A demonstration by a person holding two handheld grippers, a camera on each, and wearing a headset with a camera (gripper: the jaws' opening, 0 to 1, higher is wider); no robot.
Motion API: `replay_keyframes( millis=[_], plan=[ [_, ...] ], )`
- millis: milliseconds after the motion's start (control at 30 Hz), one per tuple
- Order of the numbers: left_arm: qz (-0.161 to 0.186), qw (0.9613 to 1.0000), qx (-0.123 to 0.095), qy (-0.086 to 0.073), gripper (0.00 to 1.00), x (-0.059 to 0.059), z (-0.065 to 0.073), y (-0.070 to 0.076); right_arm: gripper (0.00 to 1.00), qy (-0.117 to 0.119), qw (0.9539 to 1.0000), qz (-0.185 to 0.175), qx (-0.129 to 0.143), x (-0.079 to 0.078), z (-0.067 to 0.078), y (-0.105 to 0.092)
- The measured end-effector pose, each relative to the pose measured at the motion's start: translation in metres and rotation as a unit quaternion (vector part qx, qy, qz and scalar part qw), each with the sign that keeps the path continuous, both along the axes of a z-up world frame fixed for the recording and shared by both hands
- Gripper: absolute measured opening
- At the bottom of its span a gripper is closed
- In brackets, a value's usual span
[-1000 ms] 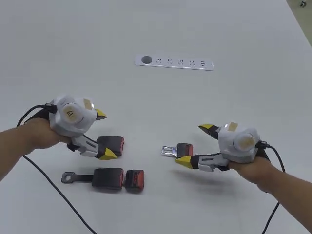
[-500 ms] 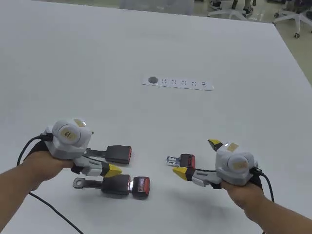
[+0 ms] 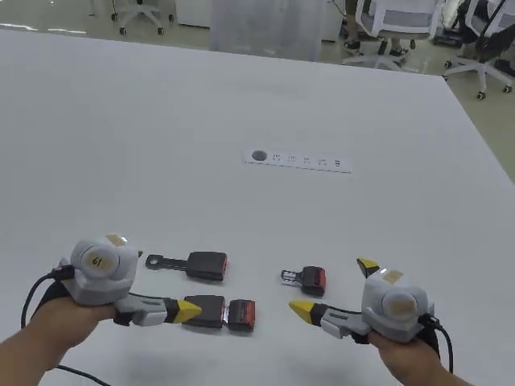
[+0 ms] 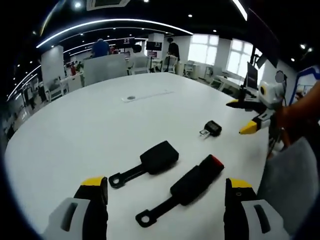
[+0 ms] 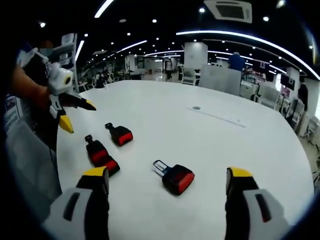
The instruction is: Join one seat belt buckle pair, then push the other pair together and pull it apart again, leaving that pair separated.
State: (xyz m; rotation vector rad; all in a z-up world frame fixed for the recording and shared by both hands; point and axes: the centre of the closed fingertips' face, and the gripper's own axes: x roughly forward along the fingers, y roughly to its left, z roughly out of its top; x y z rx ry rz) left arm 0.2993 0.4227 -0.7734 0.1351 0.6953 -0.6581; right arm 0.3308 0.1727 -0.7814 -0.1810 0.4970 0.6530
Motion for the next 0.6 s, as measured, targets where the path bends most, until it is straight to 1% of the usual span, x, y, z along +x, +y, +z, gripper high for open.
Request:
replay_keyframes(
  millis=[67,100,167,300,400,500,600],
  plan=[
    [0.007,1.0000,0.000,0.000,1.00,-0.004,-0.002,0.005,1.00,0.000,1.0000,-0.002,-0.001,-0.005,0.000,-0.002],
    [0.012,0.9999,-0.001,-0.005,1.00,-0.007,0.000,0.007,1.00,-0.001,1.0000,-0.003,-0.002,-0.008,0.000,-0.003],
    [0.022,0.9996,-0.014,-0.007,1.00,-0.010,0.002,0.010,1.00,-0.002,1.0000,-0.006,-0.001,-0.014,0.000,-0.006],
    [0.026,0.9992,-0.017,-0.026,1.00,-0.014,0.008,0.015,1.00,-0.003,0.9999,-0.011,0.002,-0.023,0.001,-0.010],
    [0.022,0.9994,-0.013,-0.025,1.00,-0.018,0.007,0.018,1.00,-0.003,0.9999,-0.011,-0.002,-0.029,0.000,-0.011],
    [0.024,0.9993,-0.016,-0.023,1.00,-0.020,0.007,0.019,1.00,-0.001,0.9999,-0.016,0.000,-0.032,-0.001,-0.013],
    [0.020,0.9993,-0.018,-0.027,1.00,-0.022,0.008,0.020,1.00,-0.004,0.9999,-0.016,0.000,-0.034,0.001,-0.014]
  ],
)
